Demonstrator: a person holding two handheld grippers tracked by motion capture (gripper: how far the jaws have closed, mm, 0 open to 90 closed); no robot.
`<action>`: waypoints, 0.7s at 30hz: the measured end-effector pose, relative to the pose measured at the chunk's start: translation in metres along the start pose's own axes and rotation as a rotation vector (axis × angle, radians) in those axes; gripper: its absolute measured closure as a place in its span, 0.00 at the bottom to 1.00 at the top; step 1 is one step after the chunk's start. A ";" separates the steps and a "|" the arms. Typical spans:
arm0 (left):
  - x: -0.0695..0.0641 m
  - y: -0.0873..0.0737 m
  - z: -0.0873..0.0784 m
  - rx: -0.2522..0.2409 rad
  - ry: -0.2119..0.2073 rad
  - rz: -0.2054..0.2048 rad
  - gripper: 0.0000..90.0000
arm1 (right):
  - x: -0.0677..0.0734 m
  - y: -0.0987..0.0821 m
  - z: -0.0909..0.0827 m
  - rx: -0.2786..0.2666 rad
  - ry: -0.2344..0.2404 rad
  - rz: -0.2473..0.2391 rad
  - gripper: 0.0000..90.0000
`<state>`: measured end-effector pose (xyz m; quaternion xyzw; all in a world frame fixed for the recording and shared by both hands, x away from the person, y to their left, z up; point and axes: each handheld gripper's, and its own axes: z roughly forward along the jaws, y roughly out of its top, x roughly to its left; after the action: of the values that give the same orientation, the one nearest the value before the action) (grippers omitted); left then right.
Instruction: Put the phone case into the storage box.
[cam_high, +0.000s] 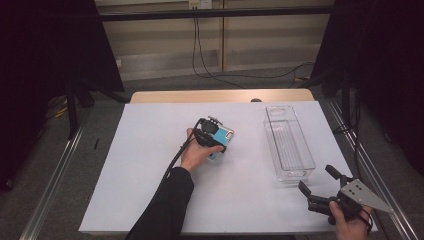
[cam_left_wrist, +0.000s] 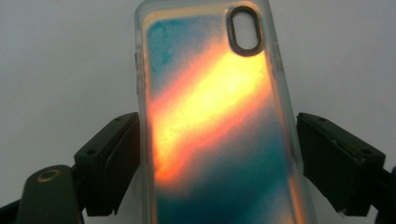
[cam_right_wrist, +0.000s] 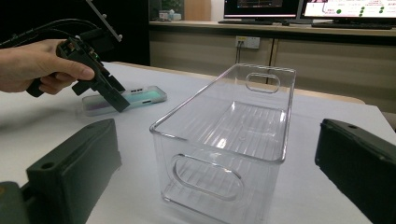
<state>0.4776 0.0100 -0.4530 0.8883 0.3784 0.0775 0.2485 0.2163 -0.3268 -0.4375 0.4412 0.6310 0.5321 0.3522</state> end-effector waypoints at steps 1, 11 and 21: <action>0.000 0.000 0.000 0.001 -0.001 -0.001 0.18 | 0.000 0.000 0.000 0.001 0.000 0.000 0.00; 0.000 -0.002 -0.002 -0.008 0.000 0.005 0.19 | 0.000 0.000 0.000 0.002 0.001 0.001 0.00; 0.003 -0.005 -0.007 -0.035 0.017 -0.005 0.19 | 0.000 0.000 0.000 0.001 0.001 0.001 0.00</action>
<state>0.4743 0.0179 -0.4491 0.8822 0.3812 0.0909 0.2611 0.2164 -0.3272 -0.4375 0.4414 0.6313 0.5321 0.3514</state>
